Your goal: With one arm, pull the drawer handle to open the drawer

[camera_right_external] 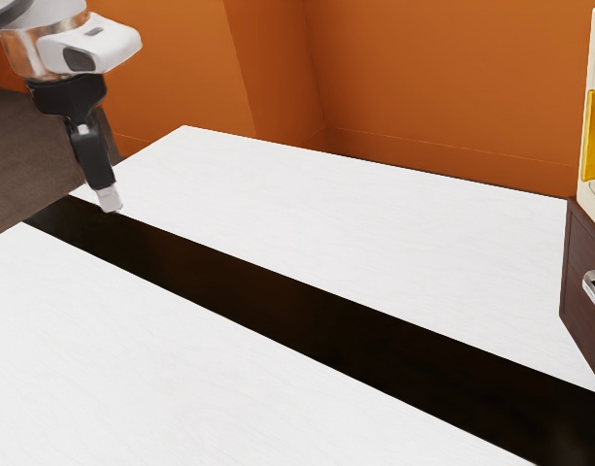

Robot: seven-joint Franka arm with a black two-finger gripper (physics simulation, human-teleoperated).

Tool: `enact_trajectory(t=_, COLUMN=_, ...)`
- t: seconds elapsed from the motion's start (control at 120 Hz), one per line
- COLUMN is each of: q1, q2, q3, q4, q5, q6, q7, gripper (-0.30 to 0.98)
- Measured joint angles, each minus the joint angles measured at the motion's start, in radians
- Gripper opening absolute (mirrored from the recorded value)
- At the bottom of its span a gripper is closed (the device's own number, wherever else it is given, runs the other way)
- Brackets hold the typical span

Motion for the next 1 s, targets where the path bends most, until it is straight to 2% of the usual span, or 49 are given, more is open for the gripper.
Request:
enact_trajectory(t=0.2, q1=-0.005, q2=-0.003, q3=0.021, q4=-0.003, q5=0.011, q6=0.207, q7=0.262, gripper=0.69)
enact_trajectory(t=0.5, q1=-0.075, q2=0.014, q3=-0.022, q4=-0.005, q5=0.007, q6=0.305, q7=0.524, gripper=0.69)
enact_trajectory(t=0.733, q1=-0.218, q2=0.076, q3=-0.027, q4=-0.048, q5=0.012, q6=0.335, q7=0.657, gripper=0.68)
enact_trajectory(t=1.0, q1=-0.363, q2=0.091, q3=-0.039, q4=-0.133, q5=0.023, q6=0.383, q7=0.757, gripper=0.68)
